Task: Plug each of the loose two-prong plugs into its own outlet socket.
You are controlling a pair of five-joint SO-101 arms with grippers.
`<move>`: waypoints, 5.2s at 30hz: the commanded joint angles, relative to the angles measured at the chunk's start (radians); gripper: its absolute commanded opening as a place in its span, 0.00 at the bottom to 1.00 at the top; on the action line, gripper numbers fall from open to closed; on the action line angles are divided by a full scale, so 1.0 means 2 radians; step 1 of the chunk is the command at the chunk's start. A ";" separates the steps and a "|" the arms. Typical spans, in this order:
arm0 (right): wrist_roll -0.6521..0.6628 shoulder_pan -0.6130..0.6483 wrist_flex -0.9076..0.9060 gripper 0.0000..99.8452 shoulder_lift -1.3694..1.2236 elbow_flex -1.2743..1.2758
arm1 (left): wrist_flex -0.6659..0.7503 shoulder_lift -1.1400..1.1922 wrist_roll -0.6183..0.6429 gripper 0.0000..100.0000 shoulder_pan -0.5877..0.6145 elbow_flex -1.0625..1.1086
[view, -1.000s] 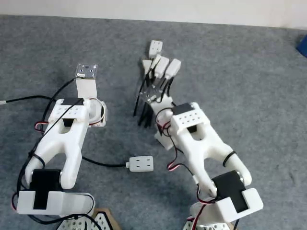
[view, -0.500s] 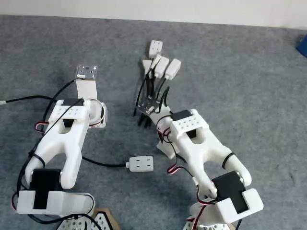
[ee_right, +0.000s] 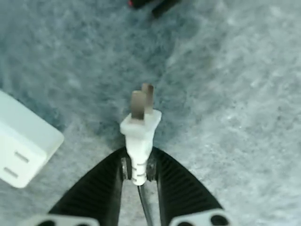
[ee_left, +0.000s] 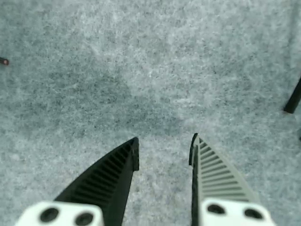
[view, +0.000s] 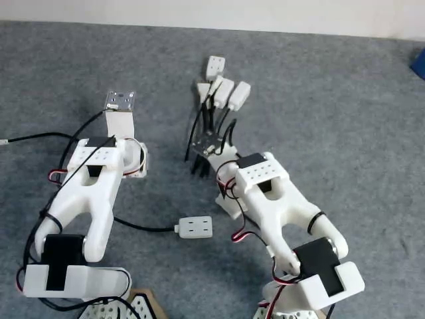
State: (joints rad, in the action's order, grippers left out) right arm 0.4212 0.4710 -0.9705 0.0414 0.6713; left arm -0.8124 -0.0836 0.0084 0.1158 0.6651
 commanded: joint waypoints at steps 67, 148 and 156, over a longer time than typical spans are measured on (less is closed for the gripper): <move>-0.087 0.057 0.123 0.01 0.343 0.167 | -0.312 -0.077 -0.125 0.40 -0.136 -0.243; -0.104 0.079 -0.112 0.01 0.389 -0.010 | -0.008 -0.165 -0.015 0.37 -0.023 0.013; -0.163 0.143 -0.198 0.01 0.194 -0.116 | 0.024 -0.160 0.063 0.37 0.021 0.058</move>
State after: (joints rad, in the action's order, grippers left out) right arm 0.1250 0.6951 -1.2789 0.5355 0.5961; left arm -0.8263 -0.3997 0.1082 0.1435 0.7511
